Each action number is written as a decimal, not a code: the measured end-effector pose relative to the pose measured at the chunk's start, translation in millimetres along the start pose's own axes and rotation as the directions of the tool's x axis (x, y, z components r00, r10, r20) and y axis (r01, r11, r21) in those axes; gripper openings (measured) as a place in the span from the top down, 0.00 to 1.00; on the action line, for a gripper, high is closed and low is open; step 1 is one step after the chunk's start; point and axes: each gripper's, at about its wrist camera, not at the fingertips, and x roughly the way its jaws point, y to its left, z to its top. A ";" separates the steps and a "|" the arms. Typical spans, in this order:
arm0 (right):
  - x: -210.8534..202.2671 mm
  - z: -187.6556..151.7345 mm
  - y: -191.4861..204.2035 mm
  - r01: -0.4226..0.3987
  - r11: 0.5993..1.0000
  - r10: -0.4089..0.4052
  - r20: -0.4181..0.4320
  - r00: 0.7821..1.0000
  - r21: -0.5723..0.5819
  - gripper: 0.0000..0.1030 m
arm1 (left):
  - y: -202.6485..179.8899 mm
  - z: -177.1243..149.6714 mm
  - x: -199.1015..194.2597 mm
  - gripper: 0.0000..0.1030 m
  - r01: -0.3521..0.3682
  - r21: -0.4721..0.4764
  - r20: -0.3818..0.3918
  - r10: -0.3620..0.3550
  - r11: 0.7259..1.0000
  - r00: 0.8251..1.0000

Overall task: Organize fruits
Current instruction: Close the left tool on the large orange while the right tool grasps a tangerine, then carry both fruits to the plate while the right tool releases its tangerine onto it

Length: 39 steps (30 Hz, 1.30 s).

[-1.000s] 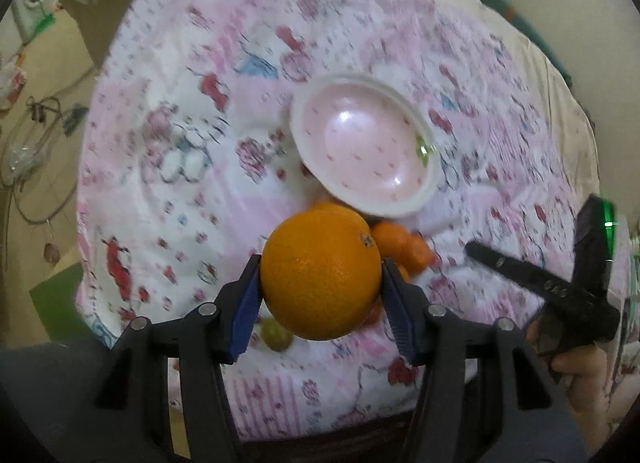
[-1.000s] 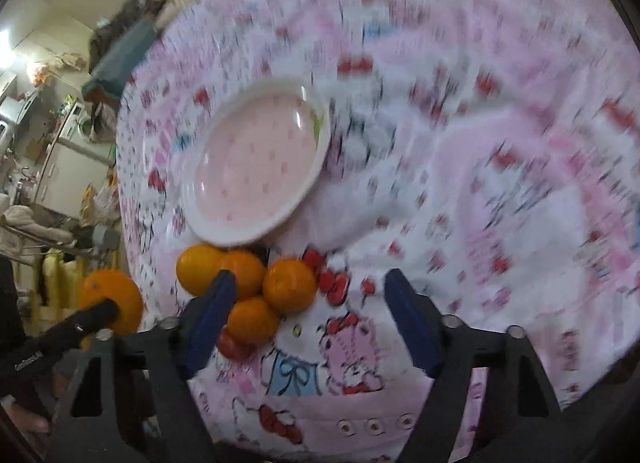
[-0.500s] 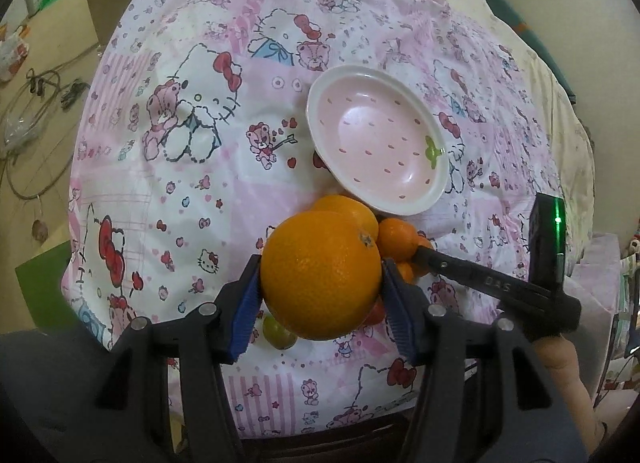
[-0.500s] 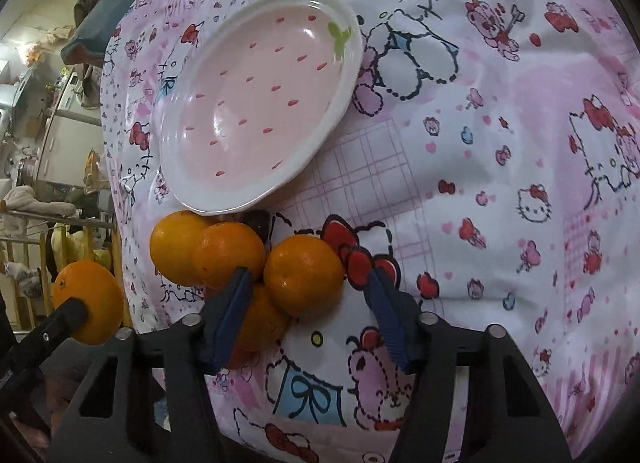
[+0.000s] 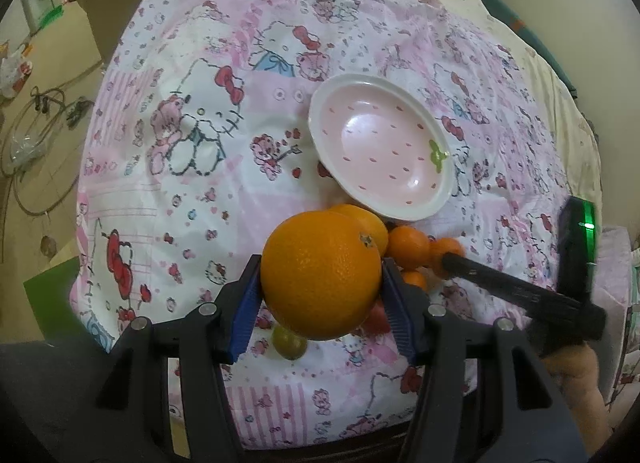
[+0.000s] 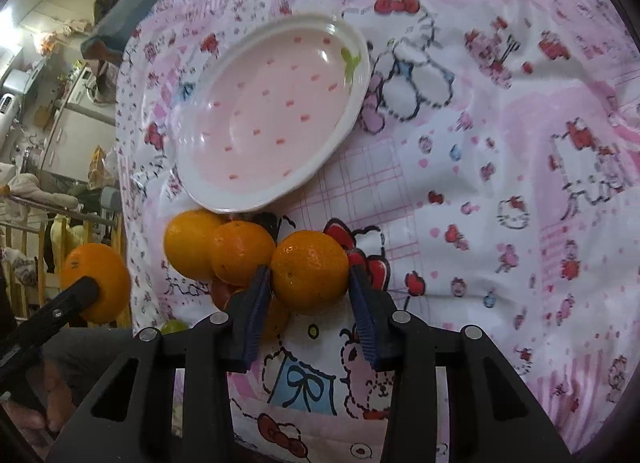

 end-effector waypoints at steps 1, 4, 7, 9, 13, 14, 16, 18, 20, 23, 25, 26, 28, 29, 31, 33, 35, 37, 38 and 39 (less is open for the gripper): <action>-4.7 -0.8 0.4 0.004 1.000 -0.003 0.015 1.000 -0.006 0.60 | 1.2 0.1 0.4 0.49 -0.003 -0.003 0.002 0.003 1.000 1.000; -18.3 -2.3 1.2 0.017 1.000 -0.015 0.058 0.998 -0.025 0.60 | 2.8 1.2 -0.3 0.49 -0.004 -0.008 0.020 0.004 1.000 1.000; -30.5 -0.7 -0.2 0.016 1.000 -0.014 0.095 0.995 -0.027 0.60 | 0.7 2.4 -5.0 0.49 -0.005 0.002 0.052 0.005 1.000 0.999; -36.3 1.6 1.4 0.012 1.000 -0.008 0.117 0.993 -0.026 0.60 | -2.2 5.5 -8.5 0.49 0.001 0.009 0.074 -0.001 1.000 0.997; -49.3 7.2 5.1 0.009 0.999 -0.002 0.163 0.987 -0.044 0.60 | -12.6 17.5 -10.9 0.49 -0.006 0.033 0.088 0.003 0.999 0.996; -50.6 8.4 6.4 0.005 0.999 0.003 0.168 0.986 -0.047 0.60 | -15.0 20.6 -10.9 0.49 -0.003 0.040 0.086 0.000 0.999 0.996; -54.1 16.1 10.1 0.006 0.998 0.006 0.182 0.983 -0.064 0.60 | -20.9 32.2 -10.0 0.49 0.003 0.057 0.083 -0.008 0.998 0.996; -56.7 23.1 12.2 0.003 0.997 0.010 0.188 0.982 -0.073 0.60 | -26.5 42.3 -7.6 0.49 -0.006 0.074 0.088 -0.001 0.997 0.996; -57.5 31.9 14.5 -0.001 0.997 0.016 0.192 0.981 -0.082 0.60 | -31.0 54.4 -2.9 0.49 -0.016 0.089 0.089 0.008 0.996 0.996; -56.6 43.1 14.3 -0.017 0.997 0.032 0.192 0.981 -0.080 0.60 | -35.1 70.0 4.8 0.49 -0.021 0.105 0.092 0.012 0.994 0.996; -54.8 52.0 12.6 -0.034 0.997 0.046 0.187 0.981 -0.071 0.60 | -35.6 78.7 10.5 0.49 -0.020 0.104 0.091 0.011 0.994 0.996; -53.6 57.4 11.9 -0.046 0.997 0.057 0.184 0.981 -0.067 0.60 | -35.4 82.4 13.3 0.49 -0.016 0.102 0.088 0.007 0.995 0.996; -51.9 67.6 11.8 -0.052 0.996 0.064 0.184 0.981 -0.069 0.60 | -34.6 90.1 19.1 0.49 -0.006 0.087 0.084 -0.001 0.996 0.997; -50.9 73.2 12.5 -0.056 0.996 0.068 0.186 0.980 -0.073 0.60 | -33.9 93.5 21.6 0.49 -0.002 0.082 0.082 -0.004 0.997 0.997; -47.9 85.6 14.8 -0.064 0.994 0.078 0.182 0.980 -0.085 0.60 | -32.7 101.4 26.2 0.49 -0.004 0.075 0.087 -0.003 0.997 0.996; -41.9 100.3 17.5 -0.068 0.993 0.085 0.176 0.981 -0.102 0.60 | -31.1 108.5 30.4 0.49 -0.016 0.073 0.093 0.010 0.997 0.996; -31.9 114.0 20.5 -0.068 0.991 0.086 0.161 0.983 -0.118 0.60 | -28.3 115.6 35.1 0.49 -0.024 0.063 0.097 0.018 0.998 0.995; -17.2 127.3 23.1 -0.070 0.989 0.088 0.132 0.987 -0.132 0.60 | -25.1 123.6 42.3 0.49 -0.029 0.052 0.093 0.024 0.998 0.995; -10.3 132.0 23.8 -0.069 0.988 0.086 0.120 0.989 -0.135 0.60 | -24.3 125.7 44.5 0.49 -0.031 0.051 0.092 0.026 0.998 0.995; -1.5 136.9 24.8 -0.069 0.988 0.084 0.107 0.991 -0.139 0.60 | -23.9 129.2 48.3 0.49 -0.034 0.054 0.090 0.029 0.998 0.996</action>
